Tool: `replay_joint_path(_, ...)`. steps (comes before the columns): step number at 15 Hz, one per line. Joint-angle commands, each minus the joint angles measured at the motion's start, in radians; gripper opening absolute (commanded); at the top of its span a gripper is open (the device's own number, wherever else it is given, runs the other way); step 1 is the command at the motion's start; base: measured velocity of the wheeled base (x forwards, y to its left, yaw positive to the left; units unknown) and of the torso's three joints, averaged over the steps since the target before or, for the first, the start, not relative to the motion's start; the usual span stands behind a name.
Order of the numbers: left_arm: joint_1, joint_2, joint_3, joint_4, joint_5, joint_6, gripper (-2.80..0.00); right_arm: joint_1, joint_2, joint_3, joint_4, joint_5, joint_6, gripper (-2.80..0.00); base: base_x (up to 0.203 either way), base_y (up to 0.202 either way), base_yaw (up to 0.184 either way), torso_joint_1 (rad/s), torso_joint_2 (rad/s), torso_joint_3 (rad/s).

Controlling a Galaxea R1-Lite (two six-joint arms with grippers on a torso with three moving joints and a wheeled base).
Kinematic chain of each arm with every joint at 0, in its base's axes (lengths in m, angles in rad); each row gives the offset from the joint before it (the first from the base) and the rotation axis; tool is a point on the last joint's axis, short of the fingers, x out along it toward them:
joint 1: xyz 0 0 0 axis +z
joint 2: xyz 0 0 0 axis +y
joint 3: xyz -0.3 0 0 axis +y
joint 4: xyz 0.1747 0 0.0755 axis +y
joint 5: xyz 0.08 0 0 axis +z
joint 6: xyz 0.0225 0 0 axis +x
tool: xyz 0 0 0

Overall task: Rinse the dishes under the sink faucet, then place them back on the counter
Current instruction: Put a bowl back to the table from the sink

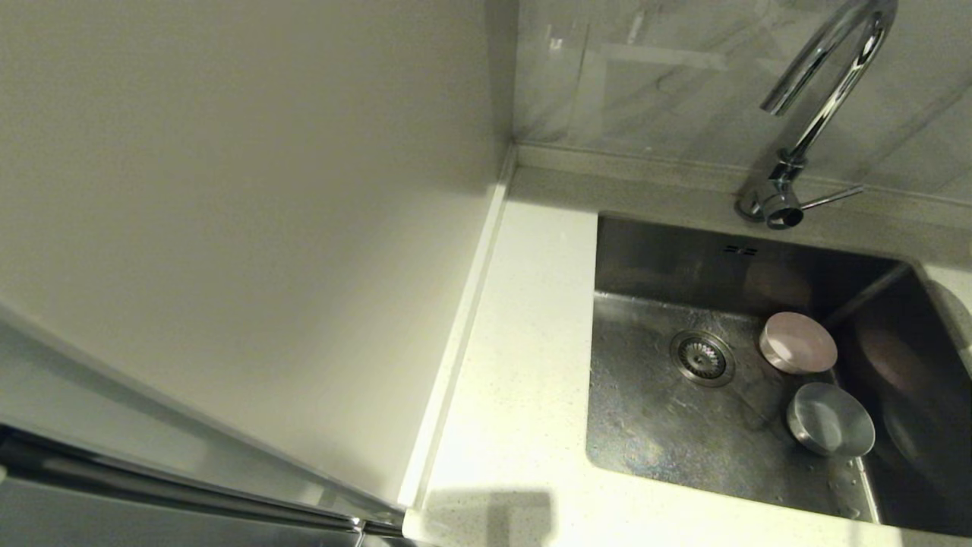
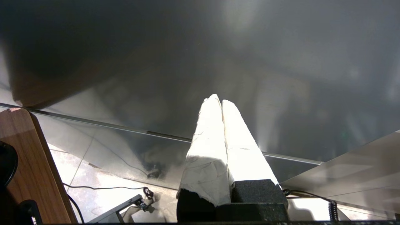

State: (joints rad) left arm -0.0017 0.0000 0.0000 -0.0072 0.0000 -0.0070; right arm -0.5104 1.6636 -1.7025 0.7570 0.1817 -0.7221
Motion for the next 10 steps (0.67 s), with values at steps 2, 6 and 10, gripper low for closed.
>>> replay_joint_path(2,0.000,0.000,0.003,0.000,0.000,-0.001,-2.80,0.008,0.115,-0.021,-0.024,-0.120,-0.036,-2.80,0.000,0.000,0.000,0.000,0.00,0.000)
replay_joint_path(6,0.000,0.000,0.003,0.000,0.000,-0.001,-2.80,0.009,0.223,0.006,-0.201,-0.160,-0.030,-2.80,0.000,0.000,0.000,0.000,0.00,0.000)
replay_joint_path(10,0.000,0.000,0.003,0.000,0.000,-0.001,-2.80,-0.042,0.232,0.047,-0.341,-0.146,0.059,-2.80,0.000,0.000,0.000,0.000,0.00,0.000)
